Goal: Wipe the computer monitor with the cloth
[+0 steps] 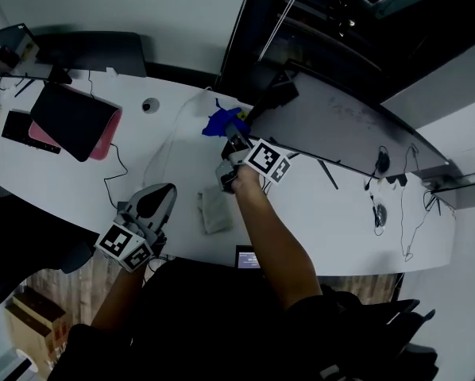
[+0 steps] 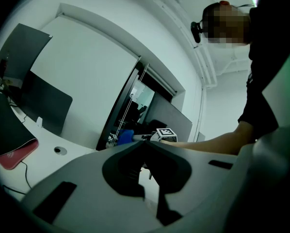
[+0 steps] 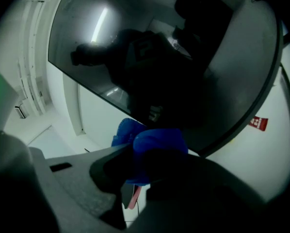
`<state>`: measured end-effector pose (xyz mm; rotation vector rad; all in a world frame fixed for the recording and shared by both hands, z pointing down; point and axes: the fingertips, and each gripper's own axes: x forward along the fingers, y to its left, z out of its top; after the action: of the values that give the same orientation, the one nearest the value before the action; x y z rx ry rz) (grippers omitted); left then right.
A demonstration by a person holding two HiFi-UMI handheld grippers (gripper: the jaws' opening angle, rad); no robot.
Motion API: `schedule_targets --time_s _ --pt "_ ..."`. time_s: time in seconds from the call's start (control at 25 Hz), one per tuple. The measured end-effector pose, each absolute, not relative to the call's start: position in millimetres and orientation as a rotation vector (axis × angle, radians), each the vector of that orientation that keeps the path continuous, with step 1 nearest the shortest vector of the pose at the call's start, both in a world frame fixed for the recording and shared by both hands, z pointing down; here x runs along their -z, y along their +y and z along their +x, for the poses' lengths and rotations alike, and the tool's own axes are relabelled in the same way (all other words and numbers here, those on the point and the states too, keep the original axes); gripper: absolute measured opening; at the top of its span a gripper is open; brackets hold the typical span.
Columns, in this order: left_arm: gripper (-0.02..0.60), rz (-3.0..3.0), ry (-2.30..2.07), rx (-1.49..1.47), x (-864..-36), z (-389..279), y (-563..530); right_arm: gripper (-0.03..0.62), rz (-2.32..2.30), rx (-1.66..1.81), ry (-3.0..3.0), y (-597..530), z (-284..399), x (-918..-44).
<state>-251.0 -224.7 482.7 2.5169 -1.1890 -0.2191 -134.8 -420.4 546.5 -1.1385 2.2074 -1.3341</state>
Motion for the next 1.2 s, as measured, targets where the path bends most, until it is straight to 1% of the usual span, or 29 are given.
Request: schedule_targets --time_s 0.68,1.2 --pt "-0.005 2.566 -1.162 0.219 -462.7 -243.2 -223.3 0.063 -1.099 1.264 1.981 -427.0 -130.1 -476.1" --pt "-0.005 2.594 -1.138 0.243 -454.7 -246.9 -231.8 0.063 -1.027 1.083 1.964 -435.8 -132.6 -382.8"
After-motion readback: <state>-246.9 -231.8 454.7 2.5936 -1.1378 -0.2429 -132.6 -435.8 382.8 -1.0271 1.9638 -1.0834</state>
